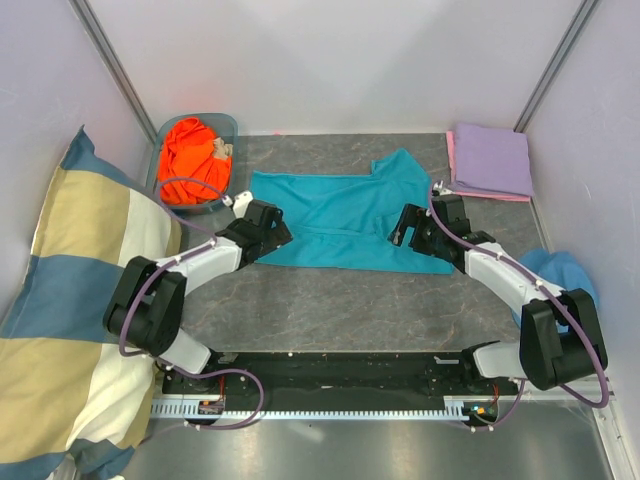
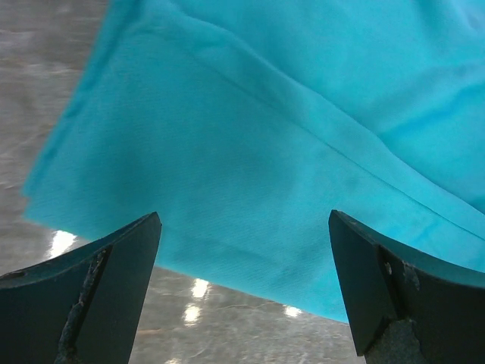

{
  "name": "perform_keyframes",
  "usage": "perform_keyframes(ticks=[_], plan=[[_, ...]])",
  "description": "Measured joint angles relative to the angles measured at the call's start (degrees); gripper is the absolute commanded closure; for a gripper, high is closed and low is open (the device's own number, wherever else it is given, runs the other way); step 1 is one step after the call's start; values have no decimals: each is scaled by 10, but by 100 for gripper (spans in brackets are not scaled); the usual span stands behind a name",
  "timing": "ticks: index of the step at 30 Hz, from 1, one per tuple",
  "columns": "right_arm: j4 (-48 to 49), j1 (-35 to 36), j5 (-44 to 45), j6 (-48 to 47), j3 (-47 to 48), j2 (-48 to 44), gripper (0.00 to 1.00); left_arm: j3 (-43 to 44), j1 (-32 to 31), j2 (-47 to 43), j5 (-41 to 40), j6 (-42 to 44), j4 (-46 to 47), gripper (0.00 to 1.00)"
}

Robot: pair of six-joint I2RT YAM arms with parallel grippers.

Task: Fold and stack the t-shirts
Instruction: Fold the flattened tshirt in 1/3 of the way

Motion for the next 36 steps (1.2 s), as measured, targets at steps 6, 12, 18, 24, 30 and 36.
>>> perform_keyframes(ticks=[6,12,18,24,30,36], plan=[[16,10,-5,8,-13,15,2,30,-24,31,2,14,23,0],[53,13,-10,8,-33,50,2,37,-24,57,1,17,33,0],[107,16,-14,15,-65,74,2,45,-24,88,0,15,33,0],[129,22,-14,28,-104,39,2,34,-26,83,1,3,46,0],[85,27,-11,44,-129,-11,2,-25,-53,26,2,-26,46,0],[-2,35,6,60,-137,-62,2,-91,-102,-62,7,-63,0,0]])
